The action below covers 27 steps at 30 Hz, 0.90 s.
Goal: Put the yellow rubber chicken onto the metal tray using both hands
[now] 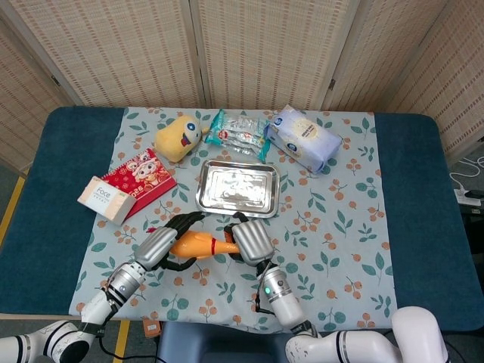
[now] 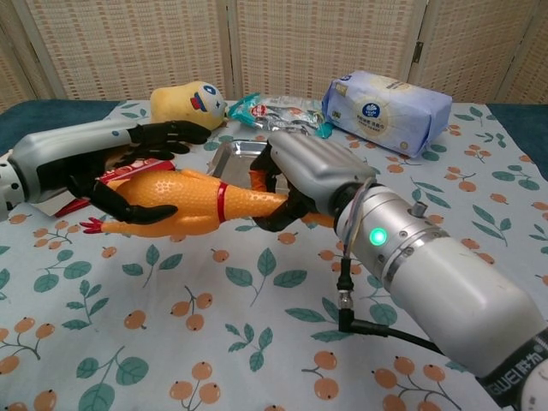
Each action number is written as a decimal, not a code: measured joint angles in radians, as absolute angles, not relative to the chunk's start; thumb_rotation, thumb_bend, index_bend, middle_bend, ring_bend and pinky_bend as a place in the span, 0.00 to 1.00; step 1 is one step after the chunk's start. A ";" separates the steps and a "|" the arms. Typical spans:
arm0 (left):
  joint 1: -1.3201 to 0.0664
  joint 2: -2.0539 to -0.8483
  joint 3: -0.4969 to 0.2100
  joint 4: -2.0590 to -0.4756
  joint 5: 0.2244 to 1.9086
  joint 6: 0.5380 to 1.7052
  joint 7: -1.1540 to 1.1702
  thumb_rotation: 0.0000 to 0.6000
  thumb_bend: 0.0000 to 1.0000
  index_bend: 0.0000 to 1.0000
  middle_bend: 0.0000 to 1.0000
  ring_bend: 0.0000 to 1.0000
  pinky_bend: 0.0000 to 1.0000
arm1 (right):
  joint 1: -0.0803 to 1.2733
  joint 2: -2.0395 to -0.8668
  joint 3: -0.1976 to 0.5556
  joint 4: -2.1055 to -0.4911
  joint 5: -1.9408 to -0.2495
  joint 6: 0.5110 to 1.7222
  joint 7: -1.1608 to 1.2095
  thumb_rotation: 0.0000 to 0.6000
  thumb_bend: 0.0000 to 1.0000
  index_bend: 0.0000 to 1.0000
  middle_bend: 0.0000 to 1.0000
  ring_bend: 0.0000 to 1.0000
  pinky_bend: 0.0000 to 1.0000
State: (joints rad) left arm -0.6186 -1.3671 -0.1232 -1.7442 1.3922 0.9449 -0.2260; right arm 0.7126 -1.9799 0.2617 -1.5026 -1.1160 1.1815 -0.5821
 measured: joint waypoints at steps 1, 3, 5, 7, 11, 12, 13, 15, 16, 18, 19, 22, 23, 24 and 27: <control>-0.620 -1.368 -0.121 -1.743 1.393 0.944 -0.222 1.00 0.34 0.00 0.00 0.00 0.00 | 0.713 -1.981 0.262 -1.502 -1.117 1.183 -0.582 1.00 0.36 0.92 0.61 0.67 0.93; -0.623 -1.371 -0.119 -1.739 1.393 0.943 -0.212 1.00 0.34 0.00 0.00 0.00 0.01 | 0.713 -1.981 0.265 -1.503 -1.117 1.184 -0.579 1.00 0.36 0.92 0.61 0.67 0.93; -0.626 -1.373 -0.117 -1.734 1.389 0.940 -0.195 1.00 0.36 0.00 0.00 0.00 0.07 | 0.712 -1.981 0.266 -1.502 -1.119 1.186 -0.575 1.00 0.36 0.92 0.61 0.67 0.93; -0.627 -1.375 -0.116 -1.731 1.377 0.940 -0.175 1.00 0.40 0.04 0.06 0.10 0.24 | 0.712 -1.980 0.268 -1.501 -1.120 1.185 -0.569 1.00 0.36 0.92 0.61 0.67 0.93; -0.619 -1.398 -0.123 -1.723 1.337 0.970 -0.116 1.00 0.48 0.41 0.45 0.41 0.55 | 0.711 -1.979 0.266 -1.501 -1.126 1.186 -0.561 1.00 0.36 0.92 0.61 0.67 0.93; -0.616 -1.407 -0.126 -1.719 1.332 0.985 -0.100 1.00 0.52 0.54 0.57 0.51 0.66 | 0.710 -1.978 0.265 -1.502 -1.129 1.187 -0.558 1.00 0.36 0.92 0.61 0.67 0.93; -0.613 -1.419 -0.128 -1.714 1.329 1.002 -0.086 1.00 0.56 0.65 0.66 0.58 0.73 | 0.710 -1.978 0.265 -1.502 -1.132 1.188 -0.556 1.00 0.36 0.92 0.61 0.67 0.93; -0.606 -1.445 -0.133 -1.710 1.323 1.035 -0.074 1.00 0.61 0.79 0.78 0.68 0.80 | 0.710 -1.976 0.264 -1.503 -1.132 1.189 -0.560 1.00 0.36 0.92 0.61 0.67 0.93; -0.604 -1.451 -0.135 -1.707 1.322 1.041 -0.079 1.00 0.63 0.84 0.82 0.71 0.83 | 0.710 -1.976 0.265 -1.504 -1.131 1.189 -0.563 1.00 0.36 0.92 0.61 0.67 0.93; -0.600 -1.460 -0.139 -1.698 1.326 1.048 -0.095 1.00 0.67 0.87 0.85 0.75 0.86 | 0.711 -1.975 0.267 -1.506 -1.126 1.189 -0.570 1.00 0.36 0.92 0.61 0.67 0.93; -0.599 -1.464 -0.140 -1.693 1.330 1.053 -0.098 1.00 0.69 0.87 0.87 0.77 0.88 | 0.711 -1.975 0.268 -1.506 -1.124 1.190 -0.572 1.00 0.36 0.92 0.61 0.67 0.93; -0.597 -1.472 -0.139 -1.681 1.347 1.068 -0.083 1.00 0.74 0.88 0.90 0.81 0.92 | 0.711 -1.976 0.270 -1.509 -1.119 1.189 -0.576 1.00 0.36 0.92 0.61 0.67 0.93; -0.597 -1.474 -0.137 -1.679 1.349 1.071 -0.068 1.00 0.76 0.89 0.90 0.82 0.93 | 0.712 -1.976 0.271 -1.509 -1.119 1.190 -0.576 1.00 0.36 0.92 0.61 0.67 0.93; -0.597 -1.475 -0.136 -1.679 1.351 1.072 -0.056 1.00 0.77 0.89 0.92 0.83 0.94 | 0.712 -1.977 0.271 -1.510 -1.119 1.190 -0.576 1.00 0.36 0.92 0.61 0.67 0.93; -0.596 -1.481 -0.134 -1.680 1.361 1.088 -0.029 1.00 0.80 0.89 0.97 0.89 0.99 | 0.712 -1.977 0.271 -1.510 -1.119 1.191 -0.576 1.00 0.36 0.92 0.61 0.67 0.93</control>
